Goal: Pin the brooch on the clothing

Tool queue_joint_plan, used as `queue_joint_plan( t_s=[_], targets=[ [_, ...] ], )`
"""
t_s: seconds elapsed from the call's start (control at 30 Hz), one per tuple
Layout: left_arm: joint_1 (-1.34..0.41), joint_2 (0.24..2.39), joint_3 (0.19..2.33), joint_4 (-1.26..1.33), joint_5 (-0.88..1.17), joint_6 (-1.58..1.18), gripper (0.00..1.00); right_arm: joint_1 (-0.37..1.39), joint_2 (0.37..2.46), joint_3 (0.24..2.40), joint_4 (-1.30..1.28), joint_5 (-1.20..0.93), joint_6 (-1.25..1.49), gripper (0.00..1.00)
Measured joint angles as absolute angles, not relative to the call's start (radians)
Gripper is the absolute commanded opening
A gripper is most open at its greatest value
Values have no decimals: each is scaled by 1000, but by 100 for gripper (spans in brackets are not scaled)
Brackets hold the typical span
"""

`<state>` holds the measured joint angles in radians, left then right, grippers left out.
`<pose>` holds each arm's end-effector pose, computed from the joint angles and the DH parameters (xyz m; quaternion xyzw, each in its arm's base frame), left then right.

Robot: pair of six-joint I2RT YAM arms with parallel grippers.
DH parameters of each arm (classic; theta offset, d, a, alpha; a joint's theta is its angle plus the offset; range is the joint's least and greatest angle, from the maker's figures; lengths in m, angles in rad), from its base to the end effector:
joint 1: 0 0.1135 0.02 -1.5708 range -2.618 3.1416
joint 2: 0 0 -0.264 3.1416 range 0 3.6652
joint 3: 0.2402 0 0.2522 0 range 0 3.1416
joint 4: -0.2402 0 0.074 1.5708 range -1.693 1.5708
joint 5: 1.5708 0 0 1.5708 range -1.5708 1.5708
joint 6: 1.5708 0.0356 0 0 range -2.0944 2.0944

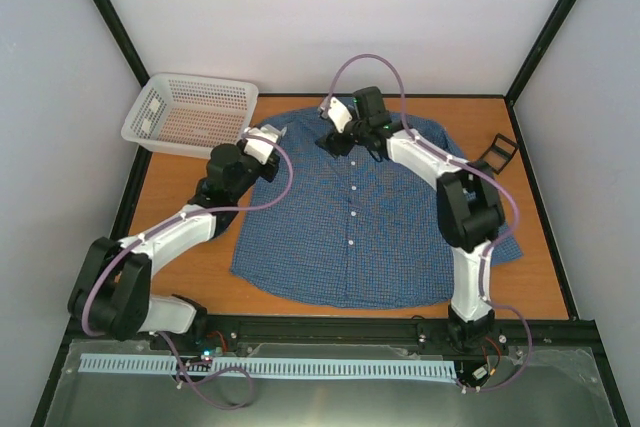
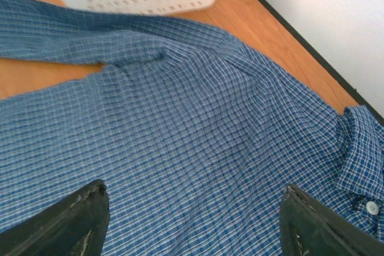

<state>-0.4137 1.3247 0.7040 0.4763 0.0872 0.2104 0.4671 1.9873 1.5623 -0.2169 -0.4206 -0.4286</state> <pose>0.2718 -0.1227 0.2601 0.2591 0.7103 -0.0991 0.6469 0.4042 0.2201 0.2448 -0.4629 0.7477 0.1950 0.4344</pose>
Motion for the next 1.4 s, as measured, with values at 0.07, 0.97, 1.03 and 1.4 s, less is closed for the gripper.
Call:
queue_joint_plan(
  t_s=[0.07,0.97,1.03,1.4],
  targets=[
    [-407,1360,711,513,76,218,1,467,2075,1654,-247,-395,-436,76],
    [-319,1798,1015,529,161,167,1,421,2575,2310,-696,-330,-313,45],
    [-320,1843,1048,529,165,172,1,414,2584,2310,-700,-346,-309,45],
    [-308,1998,1124,539,195,278,1,415,2632,2315,-674,-394,-293,5]
  ],
)
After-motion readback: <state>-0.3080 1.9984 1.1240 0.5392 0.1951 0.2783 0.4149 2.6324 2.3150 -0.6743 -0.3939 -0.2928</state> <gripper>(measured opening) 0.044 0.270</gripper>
